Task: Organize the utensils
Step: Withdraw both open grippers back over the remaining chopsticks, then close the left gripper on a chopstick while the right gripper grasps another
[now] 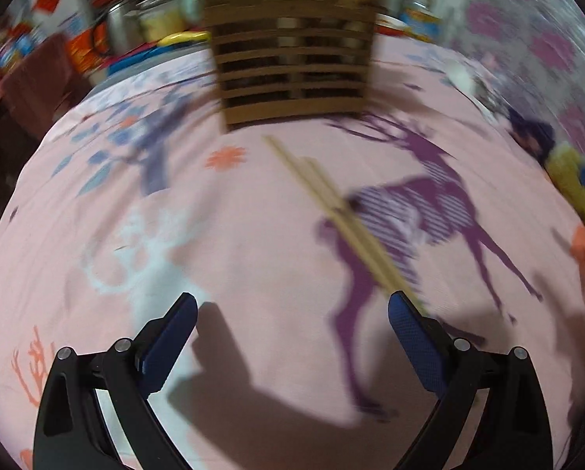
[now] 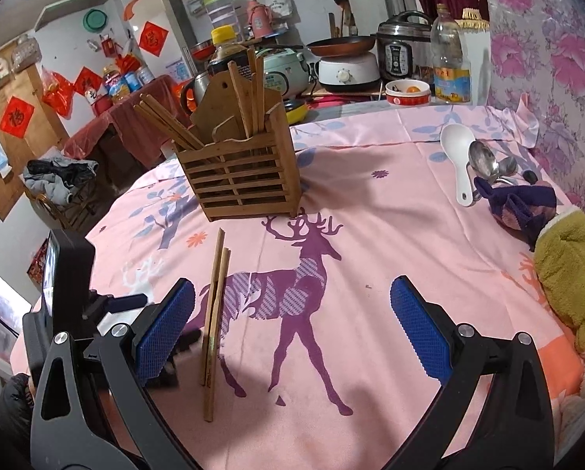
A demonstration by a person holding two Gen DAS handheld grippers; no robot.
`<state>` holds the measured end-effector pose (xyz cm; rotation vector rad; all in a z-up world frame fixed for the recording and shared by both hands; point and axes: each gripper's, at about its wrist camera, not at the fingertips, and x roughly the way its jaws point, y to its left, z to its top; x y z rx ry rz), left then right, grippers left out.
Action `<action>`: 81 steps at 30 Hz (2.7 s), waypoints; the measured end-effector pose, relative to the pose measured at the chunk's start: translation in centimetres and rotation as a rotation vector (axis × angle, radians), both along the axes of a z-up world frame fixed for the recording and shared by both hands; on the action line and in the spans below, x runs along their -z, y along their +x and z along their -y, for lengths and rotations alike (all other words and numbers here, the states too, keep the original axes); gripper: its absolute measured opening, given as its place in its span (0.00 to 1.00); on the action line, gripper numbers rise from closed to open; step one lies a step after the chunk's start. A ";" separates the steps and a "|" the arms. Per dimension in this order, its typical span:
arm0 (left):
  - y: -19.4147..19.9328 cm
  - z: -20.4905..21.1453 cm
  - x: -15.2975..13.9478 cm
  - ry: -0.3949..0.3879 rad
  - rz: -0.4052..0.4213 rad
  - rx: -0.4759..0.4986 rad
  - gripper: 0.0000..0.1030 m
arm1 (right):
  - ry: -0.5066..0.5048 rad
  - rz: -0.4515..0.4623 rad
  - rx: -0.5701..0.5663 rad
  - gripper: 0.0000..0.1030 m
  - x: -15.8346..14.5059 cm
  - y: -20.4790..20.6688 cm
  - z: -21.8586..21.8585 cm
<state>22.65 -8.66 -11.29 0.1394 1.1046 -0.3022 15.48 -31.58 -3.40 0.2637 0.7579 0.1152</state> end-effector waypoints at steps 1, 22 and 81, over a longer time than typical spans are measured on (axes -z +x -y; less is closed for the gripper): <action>0.5 -1.1 -0.1 -0.008 -0.002 -0.039 0.93 | 0.001 0.000 0.001 0.94 0.0 0.0 0.0; 1.5 0.2 0.8 0.012 -0.024 -0.070 0.94 | 0.014 -0.052 -0.004 0.94 1.1 0.6 0.1; -3.5 -5.2 -0.7 0.008 0.025 -0.014 0.66 | -0.120 -0.205 -0.174 0.34 6.3 -2.2 -2.7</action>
